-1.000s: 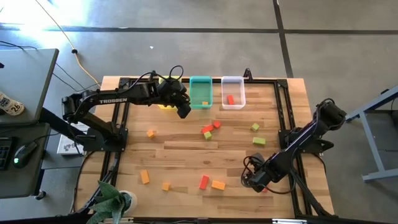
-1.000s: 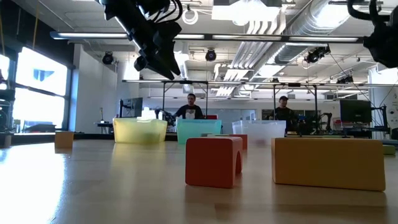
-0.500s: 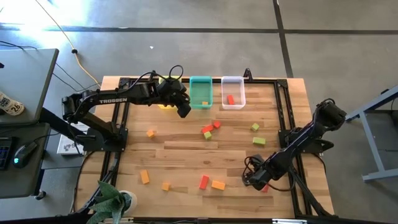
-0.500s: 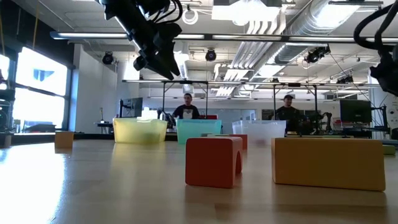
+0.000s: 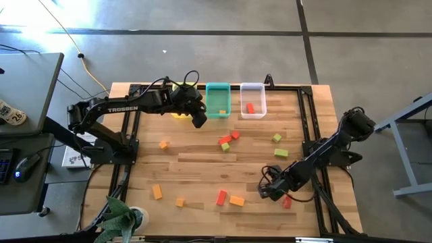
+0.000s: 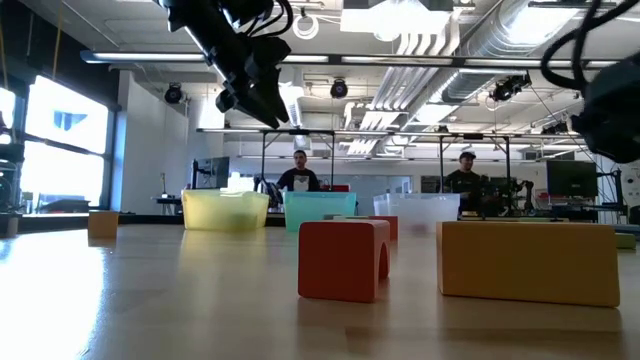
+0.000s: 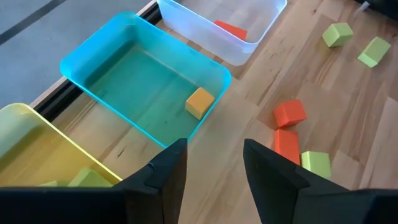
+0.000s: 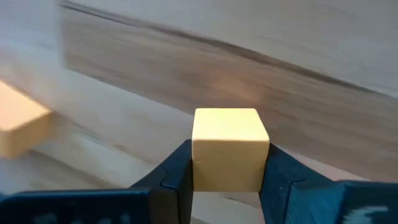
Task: Sort & place blocks by color
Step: Put the yellow block into the blue bin
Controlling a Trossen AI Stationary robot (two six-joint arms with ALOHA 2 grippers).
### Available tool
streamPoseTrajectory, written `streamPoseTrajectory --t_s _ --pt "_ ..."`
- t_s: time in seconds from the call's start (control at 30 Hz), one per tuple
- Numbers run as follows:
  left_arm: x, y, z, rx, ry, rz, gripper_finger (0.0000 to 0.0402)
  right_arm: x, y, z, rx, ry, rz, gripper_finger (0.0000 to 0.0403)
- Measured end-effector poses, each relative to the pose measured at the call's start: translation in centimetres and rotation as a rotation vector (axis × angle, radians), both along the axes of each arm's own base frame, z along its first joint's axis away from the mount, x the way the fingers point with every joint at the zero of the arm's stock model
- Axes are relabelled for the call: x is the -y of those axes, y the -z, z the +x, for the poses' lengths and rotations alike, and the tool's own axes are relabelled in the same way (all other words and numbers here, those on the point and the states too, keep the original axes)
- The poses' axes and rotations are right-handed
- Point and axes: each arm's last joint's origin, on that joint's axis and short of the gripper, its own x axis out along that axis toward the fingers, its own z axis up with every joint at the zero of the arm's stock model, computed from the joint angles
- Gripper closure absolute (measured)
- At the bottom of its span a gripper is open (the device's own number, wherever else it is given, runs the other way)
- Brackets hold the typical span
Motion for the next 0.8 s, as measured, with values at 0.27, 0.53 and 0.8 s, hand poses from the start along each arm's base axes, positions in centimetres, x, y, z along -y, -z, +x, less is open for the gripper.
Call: streamPoseTrajectory --t_s 0.27,0.53,0.8 --pt "-0.1 0.0 -0.1 -0.038 0.054 0.053 0.0257 1.9 -1.8 3.2 0.118 0.019 -0.040 0.0298" --pt "-1.1 0.0 -0.6 -0.062 0.043 0.084 0.0257 5.7 -4.2 6.8 0.254 0.042 -0.153 0.0298" --pt "-1.3 0.0 -0.7 -0.088 0.075 0.116 0.0257 11.1 -6.2 9.4 0.338 0.095 -0.281 0.0298"
